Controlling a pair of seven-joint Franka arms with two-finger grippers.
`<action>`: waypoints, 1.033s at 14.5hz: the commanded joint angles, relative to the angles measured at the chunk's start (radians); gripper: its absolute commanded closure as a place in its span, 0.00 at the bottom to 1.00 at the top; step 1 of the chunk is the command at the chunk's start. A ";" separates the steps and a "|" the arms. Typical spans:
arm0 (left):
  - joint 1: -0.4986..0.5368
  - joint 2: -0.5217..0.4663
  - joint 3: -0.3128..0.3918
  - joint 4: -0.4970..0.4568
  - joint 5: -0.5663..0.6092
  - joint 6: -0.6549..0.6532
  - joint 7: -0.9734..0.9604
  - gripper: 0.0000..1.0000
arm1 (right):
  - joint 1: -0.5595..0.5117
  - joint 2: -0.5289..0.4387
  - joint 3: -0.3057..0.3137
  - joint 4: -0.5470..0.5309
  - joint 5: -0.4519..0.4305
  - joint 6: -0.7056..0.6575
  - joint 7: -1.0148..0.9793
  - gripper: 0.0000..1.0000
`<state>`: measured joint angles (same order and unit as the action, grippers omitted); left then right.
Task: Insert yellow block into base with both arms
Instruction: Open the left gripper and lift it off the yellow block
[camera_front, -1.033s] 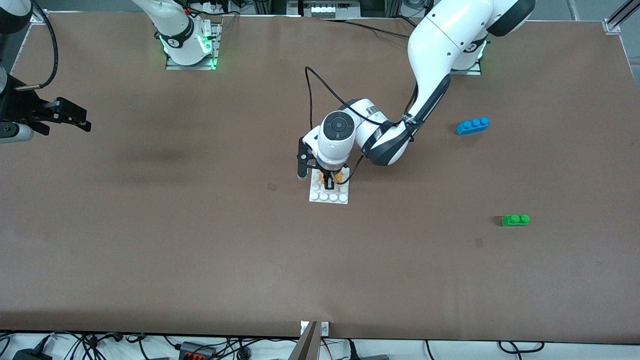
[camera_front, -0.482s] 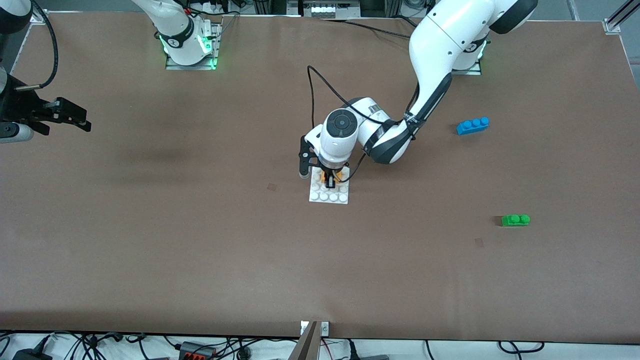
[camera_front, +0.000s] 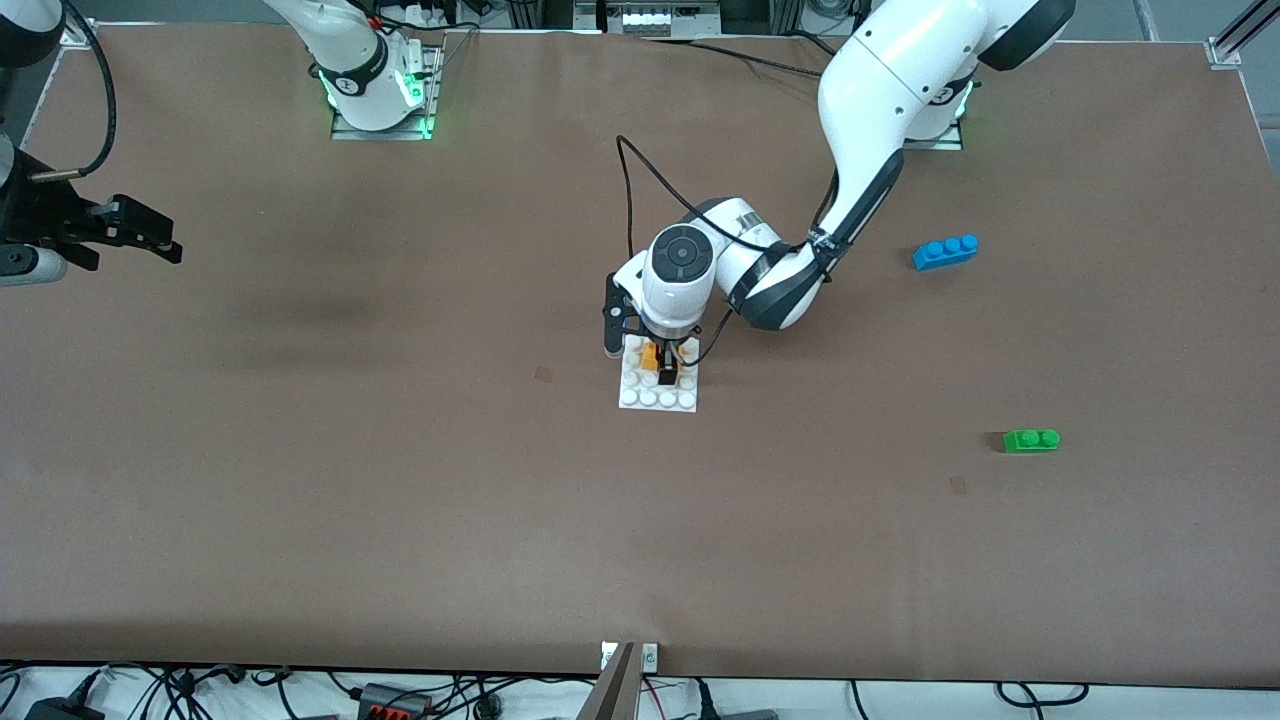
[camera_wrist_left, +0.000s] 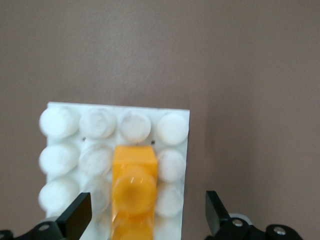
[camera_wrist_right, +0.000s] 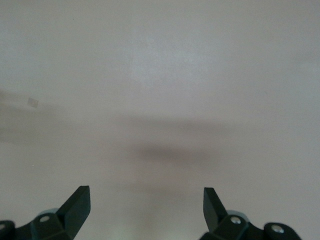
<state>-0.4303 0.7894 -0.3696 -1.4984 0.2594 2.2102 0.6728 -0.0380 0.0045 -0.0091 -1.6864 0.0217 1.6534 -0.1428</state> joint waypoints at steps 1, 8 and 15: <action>0.028 -0.024 -0.054 0.098 -0.006 -0.160 -0.006 0.00 | 0.003 0.000 -0.003 0.013 0.003 -0.018 -0.008 0.00; 0.379 -0.053 -0.280 0.104 -0.008 -0.306 -0.002 0.00 | 0.003 0.000 -0.003 0.013 0.003 -0.018 -0.008 0.00; 0.675 -0.077 -0.453 0.106 0.000 -0.446 -0.004 0.00 | 0.003 0.000 -0.003 0.013 0.003 -0.018 -0.008 0.00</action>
<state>0.1914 0.7413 -0.7787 -1.3876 0.2585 1.8102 0.6722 -0.0380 0.0045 -0.0093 -1.6864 0.0216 1.6522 -0.1428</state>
